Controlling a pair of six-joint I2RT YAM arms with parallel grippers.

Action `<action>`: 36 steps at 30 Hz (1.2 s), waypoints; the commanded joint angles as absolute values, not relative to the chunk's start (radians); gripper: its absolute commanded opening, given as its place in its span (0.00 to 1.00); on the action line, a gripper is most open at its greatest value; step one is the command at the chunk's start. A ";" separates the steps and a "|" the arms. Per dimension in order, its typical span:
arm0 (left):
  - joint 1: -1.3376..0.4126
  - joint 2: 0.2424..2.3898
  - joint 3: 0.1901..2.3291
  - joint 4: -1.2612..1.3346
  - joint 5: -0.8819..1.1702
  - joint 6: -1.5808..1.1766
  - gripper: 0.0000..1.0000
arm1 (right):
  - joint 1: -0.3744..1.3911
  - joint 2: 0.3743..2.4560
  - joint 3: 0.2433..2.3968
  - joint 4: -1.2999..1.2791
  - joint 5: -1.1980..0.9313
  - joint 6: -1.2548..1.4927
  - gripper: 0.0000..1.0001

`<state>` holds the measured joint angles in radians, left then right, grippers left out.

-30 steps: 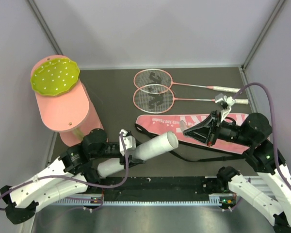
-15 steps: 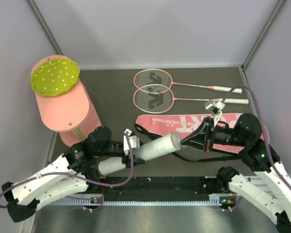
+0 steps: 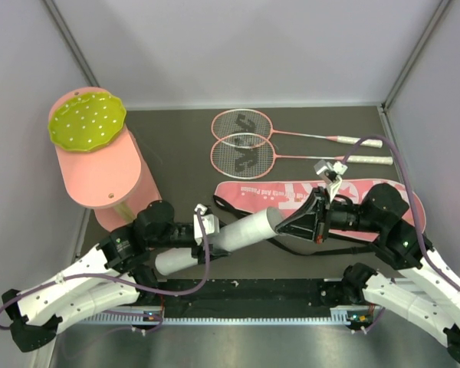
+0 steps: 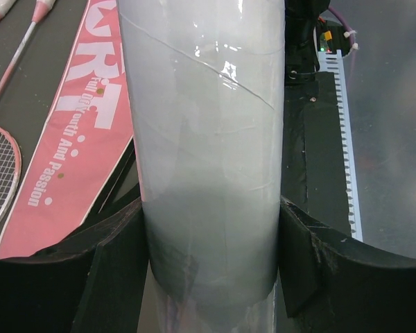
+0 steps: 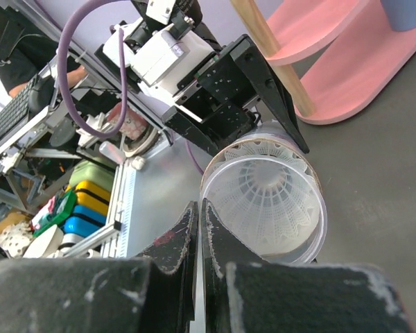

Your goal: Pack up the badminton gear

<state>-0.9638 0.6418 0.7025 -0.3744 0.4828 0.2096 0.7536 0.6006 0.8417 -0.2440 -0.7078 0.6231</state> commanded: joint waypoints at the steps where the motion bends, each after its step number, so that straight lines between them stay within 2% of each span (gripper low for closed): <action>1: -0.965 0.627 0.706 -0.272 0.486 0.221 0.00 | 0.781 0.604 0.822 -0.170 -0.678 0.653 0.00; 18: -0.965 0.606 0.686 -0.230 0.545 0.199 0.00 | 0.785 0.572 0.727 0.020 -0.614 0.782 0.00; 26: -0.965 0.575 0.678 -0.222 0.519 0.196 0.00 | 0.785 0.539 0.739 -0.037 -0.562 0.770 0.00; 36: -0.965 0.597 0.680 -0.213 0.535 0.193 0.00 | 0.784 0.569 0.712 0.083 -0.612 0.831 0.00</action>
